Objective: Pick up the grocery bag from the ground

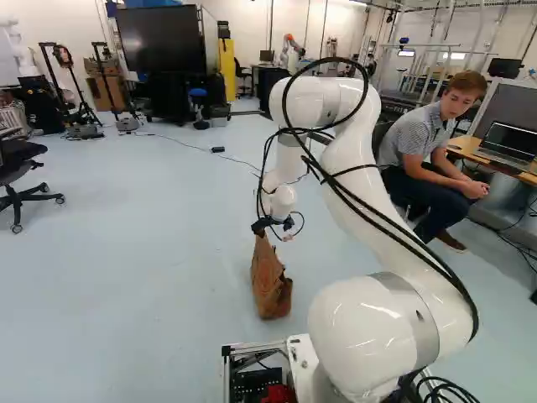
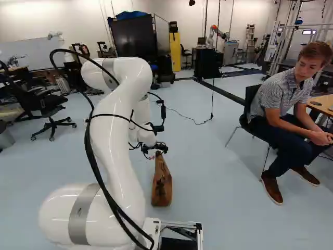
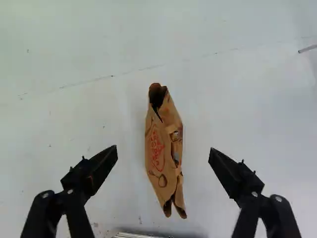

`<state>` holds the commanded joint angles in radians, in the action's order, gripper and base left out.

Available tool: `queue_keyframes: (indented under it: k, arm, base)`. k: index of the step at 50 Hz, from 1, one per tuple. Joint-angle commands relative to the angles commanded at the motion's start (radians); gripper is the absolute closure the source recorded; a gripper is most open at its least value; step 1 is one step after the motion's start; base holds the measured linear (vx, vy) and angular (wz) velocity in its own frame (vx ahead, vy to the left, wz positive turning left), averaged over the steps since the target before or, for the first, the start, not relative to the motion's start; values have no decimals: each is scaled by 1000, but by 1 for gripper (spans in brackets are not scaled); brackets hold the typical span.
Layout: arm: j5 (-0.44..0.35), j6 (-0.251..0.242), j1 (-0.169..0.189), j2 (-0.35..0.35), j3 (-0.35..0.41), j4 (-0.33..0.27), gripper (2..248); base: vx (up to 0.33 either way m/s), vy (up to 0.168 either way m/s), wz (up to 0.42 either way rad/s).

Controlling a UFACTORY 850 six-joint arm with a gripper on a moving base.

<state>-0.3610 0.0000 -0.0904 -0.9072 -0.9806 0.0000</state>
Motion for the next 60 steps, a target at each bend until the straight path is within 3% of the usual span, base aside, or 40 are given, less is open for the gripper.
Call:
queue_keyframes:
  k: [21, 39, 60]
  arm:
    - [0, -3, 0, -77, -51, 0, 3]
    - [0, -197, 0, -144, -98, 0, 3]
    - [0, -224, 0, -221, -155, 0, 3]
  base:
    - [0, 0, 0]
    - [0, 0, 0]
    - [0, 0, 0]
